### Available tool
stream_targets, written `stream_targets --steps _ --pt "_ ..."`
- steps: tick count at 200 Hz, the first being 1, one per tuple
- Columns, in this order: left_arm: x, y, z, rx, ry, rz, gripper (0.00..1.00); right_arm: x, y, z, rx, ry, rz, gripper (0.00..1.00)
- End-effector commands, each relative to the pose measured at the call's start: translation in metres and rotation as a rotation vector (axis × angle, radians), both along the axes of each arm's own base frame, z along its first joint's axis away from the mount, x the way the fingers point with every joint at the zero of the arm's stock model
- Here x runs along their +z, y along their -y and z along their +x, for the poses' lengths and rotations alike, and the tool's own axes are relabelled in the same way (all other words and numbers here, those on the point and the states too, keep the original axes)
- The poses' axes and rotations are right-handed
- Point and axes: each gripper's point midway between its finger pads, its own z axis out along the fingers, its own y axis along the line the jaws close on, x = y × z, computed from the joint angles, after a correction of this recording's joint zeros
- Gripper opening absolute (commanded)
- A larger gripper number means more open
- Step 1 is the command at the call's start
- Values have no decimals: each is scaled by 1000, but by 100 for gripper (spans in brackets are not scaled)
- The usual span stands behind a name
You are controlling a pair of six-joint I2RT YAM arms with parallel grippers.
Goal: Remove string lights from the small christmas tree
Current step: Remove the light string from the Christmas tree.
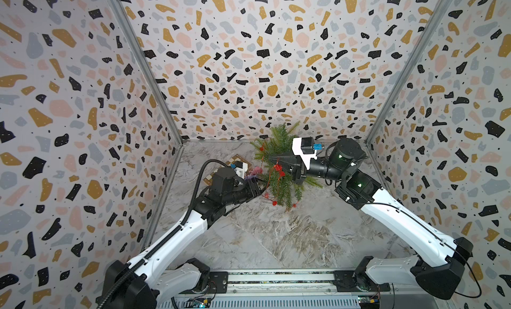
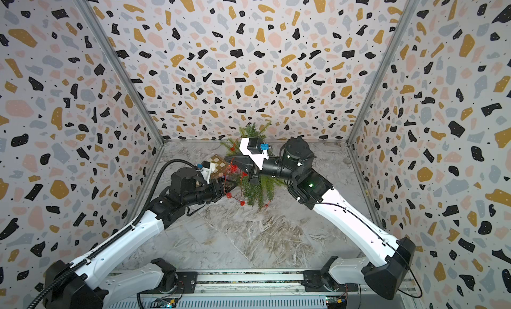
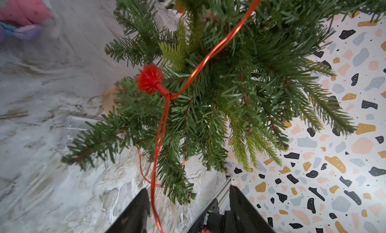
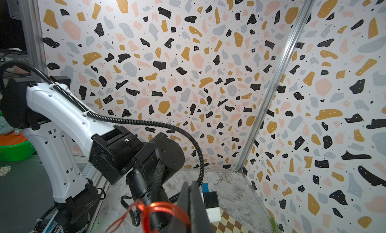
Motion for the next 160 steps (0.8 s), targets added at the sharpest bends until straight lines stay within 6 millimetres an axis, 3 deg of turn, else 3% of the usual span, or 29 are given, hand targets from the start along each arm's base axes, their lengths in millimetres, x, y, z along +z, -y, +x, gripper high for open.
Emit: stream_targets --steps 1,28,135,160 --pt "2 3 6 15 30 -27 56 17 9 -11 3 25 41 0" --pt "2 9 10 4 33 -36 52 16 9 -11 1 21 40 0" --pt "9 7 17 35 61 -41 7 12 9 -11 -3 13 36 0" --pt "18 1 14 40 103 -3 1 9 9 -11 -6 6 33 0"
